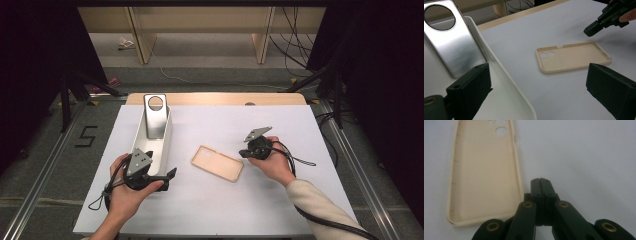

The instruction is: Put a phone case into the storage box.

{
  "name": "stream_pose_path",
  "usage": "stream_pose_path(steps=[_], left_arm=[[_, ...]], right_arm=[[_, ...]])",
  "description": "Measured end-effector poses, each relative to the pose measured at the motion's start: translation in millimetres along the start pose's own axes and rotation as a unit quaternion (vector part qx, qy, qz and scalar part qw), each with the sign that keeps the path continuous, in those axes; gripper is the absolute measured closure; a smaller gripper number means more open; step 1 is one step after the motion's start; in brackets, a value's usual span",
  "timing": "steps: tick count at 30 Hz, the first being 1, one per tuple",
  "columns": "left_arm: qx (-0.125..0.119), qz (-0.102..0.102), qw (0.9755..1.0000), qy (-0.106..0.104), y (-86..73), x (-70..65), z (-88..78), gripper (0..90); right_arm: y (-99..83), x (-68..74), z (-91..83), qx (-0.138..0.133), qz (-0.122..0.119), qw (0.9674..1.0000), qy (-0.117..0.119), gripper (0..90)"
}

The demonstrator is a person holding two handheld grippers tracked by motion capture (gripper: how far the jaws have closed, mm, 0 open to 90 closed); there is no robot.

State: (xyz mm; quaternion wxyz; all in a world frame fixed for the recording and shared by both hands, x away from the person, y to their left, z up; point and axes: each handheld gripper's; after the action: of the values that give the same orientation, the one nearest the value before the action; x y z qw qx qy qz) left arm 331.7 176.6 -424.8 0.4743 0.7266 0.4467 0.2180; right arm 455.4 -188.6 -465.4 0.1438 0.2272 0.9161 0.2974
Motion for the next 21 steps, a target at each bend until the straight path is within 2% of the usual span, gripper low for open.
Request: stream_pose_path(steps=[4,13,21], left_arm=[[0.000,-0.002,1.0000,-0.001,-0.1,-0.1,0.1,5.1],[0.001,0.006,1.0000,0.002,0.0,-1.8,0.2,5.4],[0.001,0.005,1.0000,0.000,0.0,-2.2,0.0,5.4]], right_arm=[[-1.6,0.5,2.7,0.014,-0.005,0.9999,0.001,90.0],[-2.8,3.3,6.1,0.031,-0.011,0.9994,0.008,90.0],[-2.2,7.1,6.9,0.044,-0.021,0.9987,0.017,90.0]])
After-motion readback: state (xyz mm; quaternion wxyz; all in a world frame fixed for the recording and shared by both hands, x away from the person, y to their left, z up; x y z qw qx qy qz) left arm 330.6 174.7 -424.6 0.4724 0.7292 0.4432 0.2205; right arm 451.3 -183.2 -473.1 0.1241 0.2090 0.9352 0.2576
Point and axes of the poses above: each handheld gripper's, and its own axes: z roughly forward along the jaws, y roughly out of its top, x roughly to its left, and after that the axes turned 8 degrees about -z, right-handed
